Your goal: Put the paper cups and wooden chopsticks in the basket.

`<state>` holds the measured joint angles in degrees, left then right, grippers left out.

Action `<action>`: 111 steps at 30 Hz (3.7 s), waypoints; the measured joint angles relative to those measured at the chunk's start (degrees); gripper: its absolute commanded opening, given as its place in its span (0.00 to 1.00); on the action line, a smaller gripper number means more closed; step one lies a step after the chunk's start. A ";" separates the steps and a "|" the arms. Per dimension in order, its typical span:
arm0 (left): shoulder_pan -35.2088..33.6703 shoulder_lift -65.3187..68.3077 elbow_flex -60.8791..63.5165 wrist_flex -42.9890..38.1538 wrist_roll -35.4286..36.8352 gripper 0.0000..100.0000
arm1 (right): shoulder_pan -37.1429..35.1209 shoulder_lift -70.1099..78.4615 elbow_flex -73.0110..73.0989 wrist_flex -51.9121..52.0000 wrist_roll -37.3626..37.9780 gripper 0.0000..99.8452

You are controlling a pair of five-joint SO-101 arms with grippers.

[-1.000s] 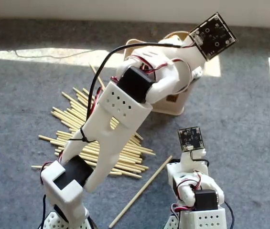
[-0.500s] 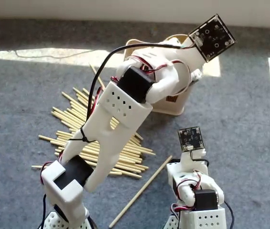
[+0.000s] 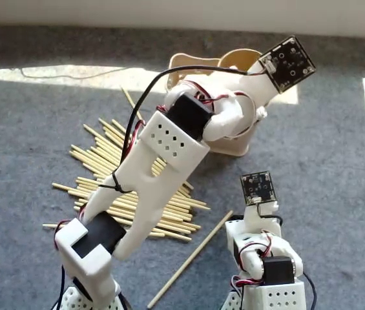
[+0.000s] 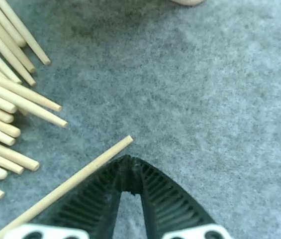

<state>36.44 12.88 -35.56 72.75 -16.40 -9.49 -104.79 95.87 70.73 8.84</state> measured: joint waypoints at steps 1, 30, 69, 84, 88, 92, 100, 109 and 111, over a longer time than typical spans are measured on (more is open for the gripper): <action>0.00 0.00 0.62 -0.44 0.00 0.01 | 0.00 0.00 0.00 0.00 0.00 0.01; -1.85 -17.85 1.93 15.65 0.09 0.00 | 0.00 0.00 0.00 0.00 0.00 0.01; -21.63 -70.42 63.12 5.63 5.89 0.01 | 0.00 0.00 0.00 0.00 0.00 0.01; -21.54 -86.07 79.12 3.25 5.89 0.01 | 0.00 0.00 0.00 0.00 0.00 0.01; -21.63 -90.46 84.92 1.93 5.89 0.01 | 0.00 0.00 0.00 0.00 0.00 0.01; -21.98 -96.09 89.76 1.76 5.89 0.01 | 0.00 0.00 0.00 0.00 0.00 0.01; -32.00 -104.26 98.20 -5.27 5.89 0.01 | 0.00 0.00 0.00 0.00 0.00 0.01; -42.55 -109.01 111.12 -11.52 5.89 0.01 | 0.00 0.00 0.00 0.00 0.00 0.01; -45.01 -110.51 113.58 -11.87 5.89 0.01 | 0.00 0.00 0.00 0.00 0.00 0.01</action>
<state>-8.57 -97.63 78.02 60.88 -10.51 -9.49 -104.79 95.87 70.73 8.84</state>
